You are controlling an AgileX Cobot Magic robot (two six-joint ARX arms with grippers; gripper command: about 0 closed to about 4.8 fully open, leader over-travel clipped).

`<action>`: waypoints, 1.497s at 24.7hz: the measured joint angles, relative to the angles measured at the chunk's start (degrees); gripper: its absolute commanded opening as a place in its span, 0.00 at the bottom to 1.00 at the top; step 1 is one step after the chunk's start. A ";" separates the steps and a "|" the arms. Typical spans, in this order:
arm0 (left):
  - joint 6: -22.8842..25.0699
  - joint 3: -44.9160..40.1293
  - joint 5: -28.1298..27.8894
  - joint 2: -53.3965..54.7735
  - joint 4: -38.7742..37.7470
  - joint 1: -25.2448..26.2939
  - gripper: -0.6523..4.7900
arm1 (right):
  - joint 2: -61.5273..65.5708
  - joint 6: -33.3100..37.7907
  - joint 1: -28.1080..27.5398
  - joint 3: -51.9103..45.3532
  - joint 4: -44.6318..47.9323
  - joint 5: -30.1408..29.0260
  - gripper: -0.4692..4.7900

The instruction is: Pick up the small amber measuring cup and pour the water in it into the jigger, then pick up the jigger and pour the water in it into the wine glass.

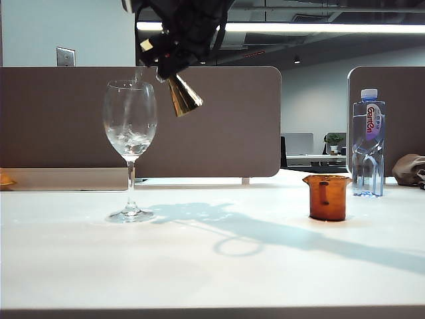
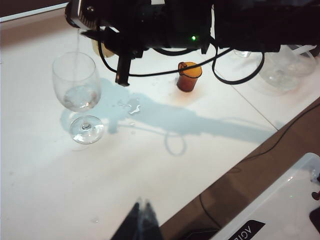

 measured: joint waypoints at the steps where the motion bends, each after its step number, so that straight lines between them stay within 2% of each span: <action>1: 0.00 0.00 0.00 0.00 0.00 0.00 0.12 | -0.04 -0.85 0.02 0.00 0.35 0.24 0.09; 7: 0.00 0.00 -0.02 0.00 0.00 0.00 0.12 | 0.00 -8.57 0.24 -0.13 -0.70 2.16 0.09; 16: 0.00 0.00 0.00 0.00 0.00 0.00 0.12 | 0.00 -15.69 0.24 -0.11 -0.85 3.80 0.09; 29: 0.00 0.00 0.00 0.04 0.00 0.00 0.12 | 0.92 -34.88 0.46 -0.11 1.57 10.97 0.09; 37: 0.00 0.00 0.00 0.04 0.00 0.00 0.12 | 0.90 -45.79 0.66 -0.04 6.08 11.26 0.09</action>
